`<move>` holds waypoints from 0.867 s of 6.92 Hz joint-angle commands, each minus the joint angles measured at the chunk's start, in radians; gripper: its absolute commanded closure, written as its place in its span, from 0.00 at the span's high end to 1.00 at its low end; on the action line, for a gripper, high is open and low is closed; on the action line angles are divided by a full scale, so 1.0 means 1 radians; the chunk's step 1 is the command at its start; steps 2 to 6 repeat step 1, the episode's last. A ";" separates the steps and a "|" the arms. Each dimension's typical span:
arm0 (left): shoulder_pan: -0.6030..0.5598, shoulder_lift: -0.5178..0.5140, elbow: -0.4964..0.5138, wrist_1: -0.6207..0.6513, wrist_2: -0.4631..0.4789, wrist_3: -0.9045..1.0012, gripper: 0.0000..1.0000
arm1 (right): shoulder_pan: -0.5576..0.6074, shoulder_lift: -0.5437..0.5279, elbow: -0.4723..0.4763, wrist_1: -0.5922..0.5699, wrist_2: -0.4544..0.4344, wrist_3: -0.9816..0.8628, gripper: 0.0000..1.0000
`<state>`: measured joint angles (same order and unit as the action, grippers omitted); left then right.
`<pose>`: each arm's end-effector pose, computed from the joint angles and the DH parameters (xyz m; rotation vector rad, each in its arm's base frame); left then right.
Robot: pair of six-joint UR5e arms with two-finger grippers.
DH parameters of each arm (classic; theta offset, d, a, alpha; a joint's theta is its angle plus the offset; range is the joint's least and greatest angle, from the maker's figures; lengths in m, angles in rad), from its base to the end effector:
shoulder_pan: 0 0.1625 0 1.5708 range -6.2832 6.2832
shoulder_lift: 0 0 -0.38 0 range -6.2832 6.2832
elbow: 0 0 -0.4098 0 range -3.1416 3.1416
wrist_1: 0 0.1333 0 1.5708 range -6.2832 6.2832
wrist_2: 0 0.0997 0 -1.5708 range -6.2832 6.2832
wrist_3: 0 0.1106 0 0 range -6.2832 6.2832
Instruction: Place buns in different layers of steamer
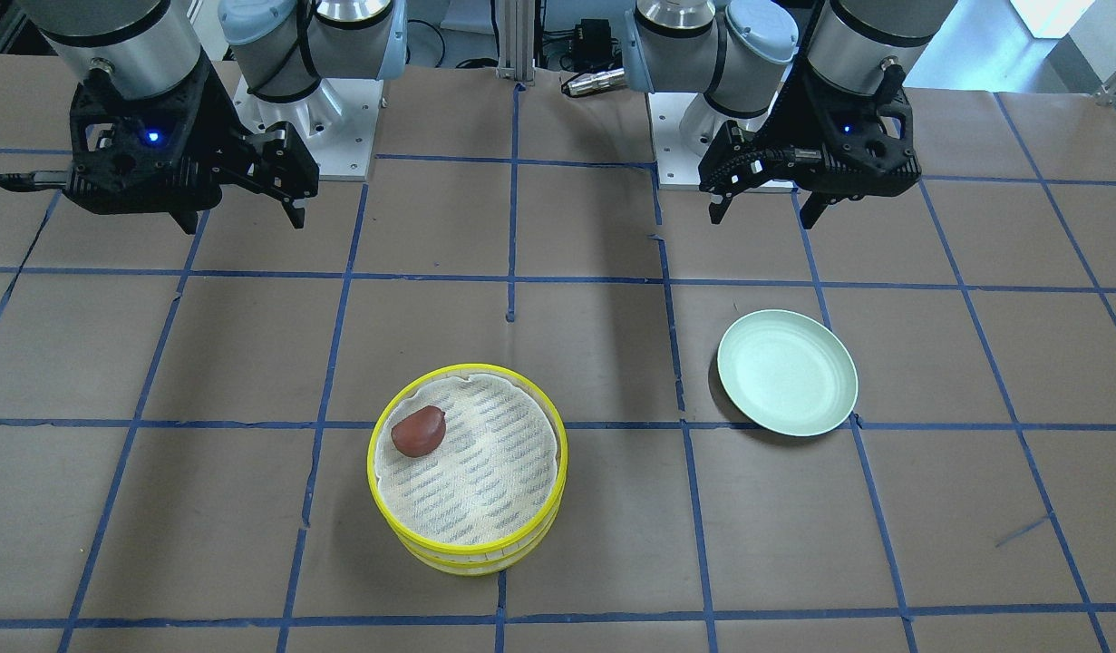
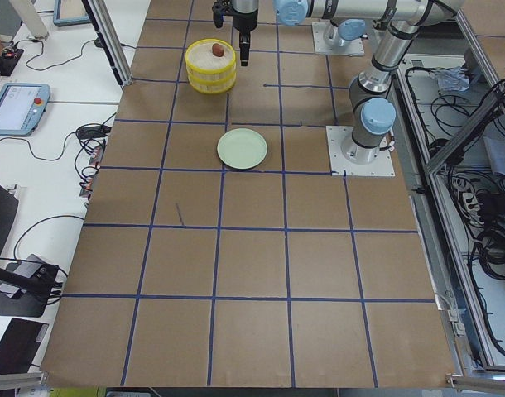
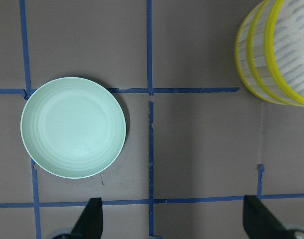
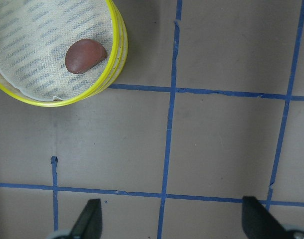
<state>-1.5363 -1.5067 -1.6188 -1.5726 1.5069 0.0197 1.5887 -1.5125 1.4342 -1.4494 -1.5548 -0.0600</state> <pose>-0.1235 -0.4912 0.4394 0.0221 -3.0779 0.0246 0.1445 -0.5230 0.4591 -0.1211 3.1216 0.0668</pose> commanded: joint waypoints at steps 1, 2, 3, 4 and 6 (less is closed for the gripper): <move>-0.001 0.002 -0.001 -0.001 0.000 -0.001 1.00 | 0.001 0.000 0.000 -0.002 0.002 0.000 1.00; -0.001 0.002 -0.001 -0.001 0.000 -0.001 1.00 | 0.001 0.000 0.000 -0.002 0.002 0.000 1.00; -0.001 0.002 -0.001 -0.001 0.000 -0.001 1.00 | 0.001 0.000 0.000 -0.002 0.002 0.000 1.00; -0.001 0.002 -0.001 -0.001 0.000 -0.001 1.00 | 0.001 0.000 0.000 -0.002 0.002 0.000 1.00; -0.001 0.002 -0.001 -0.001 0.000 -0.001 1.00 | 0.001 0.000 0.000 -0.002 0.002 0.000 1.00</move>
